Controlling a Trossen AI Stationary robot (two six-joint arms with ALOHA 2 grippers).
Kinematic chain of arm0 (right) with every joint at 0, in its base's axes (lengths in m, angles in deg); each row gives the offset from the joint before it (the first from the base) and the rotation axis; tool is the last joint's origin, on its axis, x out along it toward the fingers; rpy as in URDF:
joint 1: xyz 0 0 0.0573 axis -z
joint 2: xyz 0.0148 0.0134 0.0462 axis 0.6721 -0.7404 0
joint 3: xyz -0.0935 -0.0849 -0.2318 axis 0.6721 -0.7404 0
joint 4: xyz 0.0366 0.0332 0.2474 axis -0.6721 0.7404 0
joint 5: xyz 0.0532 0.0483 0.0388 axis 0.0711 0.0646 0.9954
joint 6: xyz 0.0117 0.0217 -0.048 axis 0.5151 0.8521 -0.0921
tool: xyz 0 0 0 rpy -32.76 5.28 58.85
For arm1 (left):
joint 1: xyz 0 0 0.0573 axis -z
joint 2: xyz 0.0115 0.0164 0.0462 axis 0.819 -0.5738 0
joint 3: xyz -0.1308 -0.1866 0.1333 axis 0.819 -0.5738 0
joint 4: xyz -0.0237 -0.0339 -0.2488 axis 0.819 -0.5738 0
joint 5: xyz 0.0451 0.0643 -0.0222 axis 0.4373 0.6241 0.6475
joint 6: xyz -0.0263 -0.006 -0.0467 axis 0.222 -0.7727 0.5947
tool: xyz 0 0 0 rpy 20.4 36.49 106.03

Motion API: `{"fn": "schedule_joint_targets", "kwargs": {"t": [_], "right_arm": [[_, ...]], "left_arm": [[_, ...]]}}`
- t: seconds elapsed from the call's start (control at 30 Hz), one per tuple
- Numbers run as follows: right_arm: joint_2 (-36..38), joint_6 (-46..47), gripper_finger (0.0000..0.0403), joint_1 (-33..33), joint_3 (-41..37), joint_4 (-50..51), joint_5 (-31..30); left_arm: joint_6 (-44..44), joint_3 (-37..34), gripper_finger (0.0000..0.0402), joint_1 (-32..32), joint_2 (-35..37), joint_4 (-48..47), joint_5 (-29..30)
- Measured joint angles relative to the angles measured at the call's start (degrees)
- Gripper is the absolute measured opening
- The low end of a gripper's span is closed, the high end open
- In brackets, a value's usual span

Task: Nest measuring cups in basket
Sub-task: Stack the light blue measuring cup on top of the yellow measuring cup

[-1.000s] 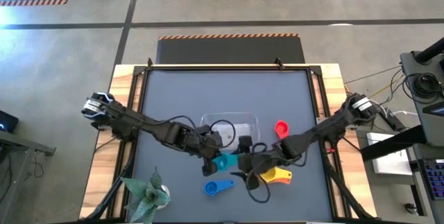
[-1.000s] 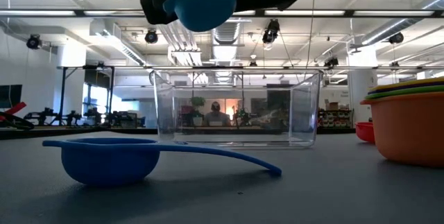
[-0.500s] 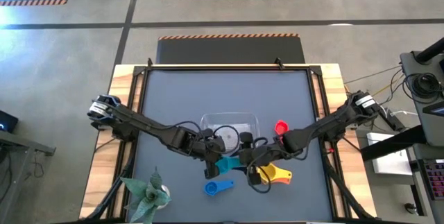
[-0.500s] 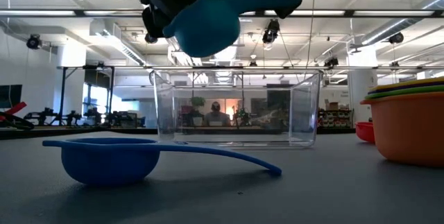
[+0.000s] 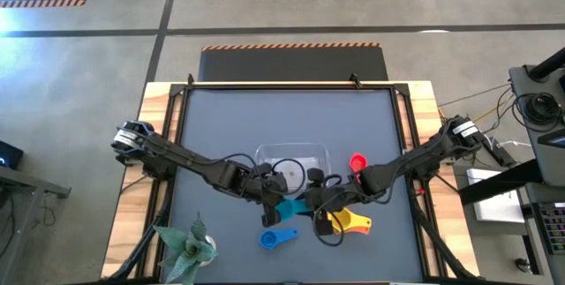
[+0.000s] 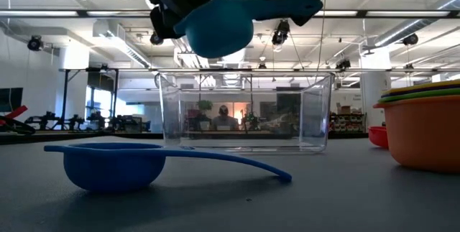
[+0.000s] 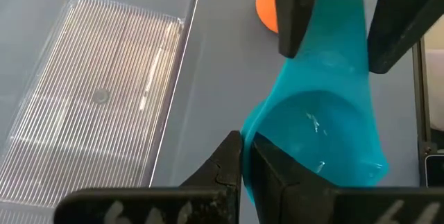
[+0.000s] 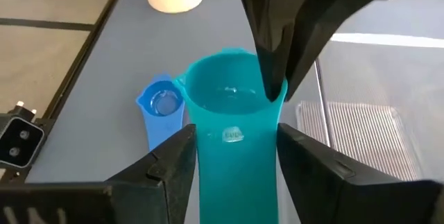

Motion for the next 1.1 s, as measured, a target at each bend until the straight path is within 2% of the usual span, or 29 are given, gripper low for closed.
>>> {"fn": "schedule_joint_targets", "kwargs": {"t": [0.27,0.47,0.63,0.83,1.1], "right_arm": [[-0.22,0.04,0.0216,0.02,-0.22,1.19,-0.39],[-0.22,-1.11,0.0225,0.04,-0.22,0.86,-0.5],[-0.22,-2.05,0.0202,0.07,-0.22,0.81,-0.47],[-0.2,-3.49,0.013,0.0,-0.2,1.32,-0.42],[-0.11,-3.53,0.0127,-0.02,-0.11,4.44,-0.28]], "left_arm": [[-0.13,0.07,0.0,0.01,0.0,0.56,0.09],[-0.22,0.07,0.0,0.0,0.02,0.44,-0.03],[-0.22,0.07,0.0,0.0,0.02,0.35,-0.01],[-0.12,0.07,0.0,0.0,0.02,0.2,-0.45],[-0.04,0.07,0.0028,-0.04,0.02,0.61,-2.47]]}}
